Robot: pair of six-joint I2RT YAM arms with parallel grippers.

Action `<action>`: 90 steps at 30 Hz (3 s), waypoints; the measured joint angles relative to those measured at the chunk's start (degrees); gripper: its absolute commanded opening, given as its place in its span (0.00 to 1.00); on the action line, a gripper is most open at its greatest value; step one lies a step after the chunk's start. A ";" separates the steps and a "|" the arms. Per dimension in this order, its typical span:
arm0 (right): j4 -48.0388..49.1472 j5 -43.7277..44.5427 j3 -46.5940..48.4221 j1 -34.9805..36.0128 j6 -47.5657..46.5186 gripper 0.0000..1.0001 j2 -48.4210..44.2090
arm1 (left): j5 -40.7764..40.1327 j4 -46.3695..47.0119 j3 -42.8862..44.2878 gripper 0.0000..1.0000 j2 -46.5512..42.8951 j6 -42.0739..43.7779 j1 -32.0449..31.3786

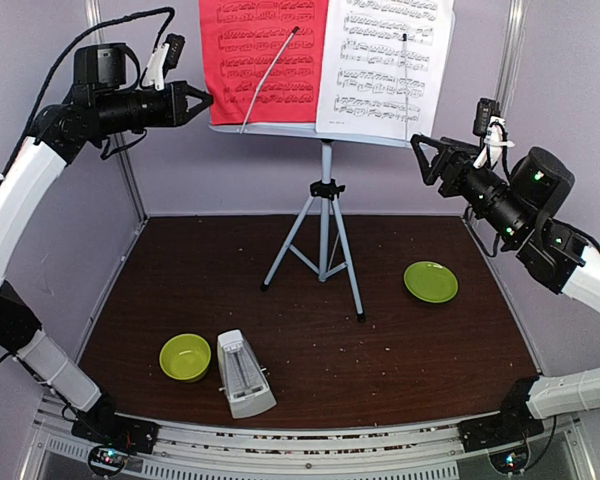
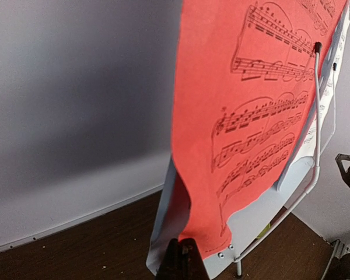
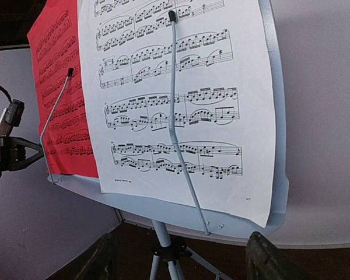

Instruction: Set up the instrument practice props

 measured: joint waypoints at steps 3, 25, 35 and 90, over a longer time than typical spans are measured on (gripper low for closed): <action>0.00 0.00 0.00 0.00 -0.13 0.75 0.00 | -0.85 -1.84 1.49 0.00 0.24 1.66 0.00; -0.02 0.02 0.00 0.00 -0.37 0.75 0.00 | -6.32 -10.49 10.16 0.00 4.11 10.34 0.00; -0.04 -0.02 0.02 0.00 -0.39 0.75 0.55 | -7.93 -12.61 10.62 0.05 4.52 12.11 0.00; 3.78 -4.33 9.64 3.85 1.01 0.71 10.49 | 1.05 0.85 7.80 0.62 7.80 5.97 0.00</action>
